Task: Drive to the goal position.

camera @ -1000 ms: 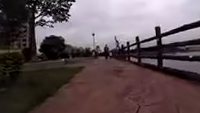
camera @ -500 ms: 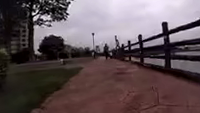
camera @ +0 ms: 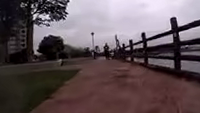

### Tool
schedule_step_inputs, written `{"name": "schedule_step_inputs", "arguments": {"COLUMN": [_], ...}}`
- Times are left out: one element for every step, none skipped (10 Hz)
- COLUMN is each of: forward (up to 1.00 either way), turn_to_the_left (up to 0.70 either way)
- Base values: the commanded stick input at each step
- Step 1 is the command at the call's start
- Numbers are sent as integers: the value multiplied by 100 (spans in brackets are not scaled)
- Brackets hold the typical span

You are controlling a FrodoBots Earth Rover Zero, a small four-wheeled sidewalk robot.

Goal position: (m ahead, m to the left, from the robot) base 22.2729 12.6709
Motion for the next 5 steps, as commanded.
{"name": "schedule_step_inputs", "arguments": {"forward": [100, 100, 100, 100, 100], "turn_to_the_left": [0, 0, 0, 0, 0]}}
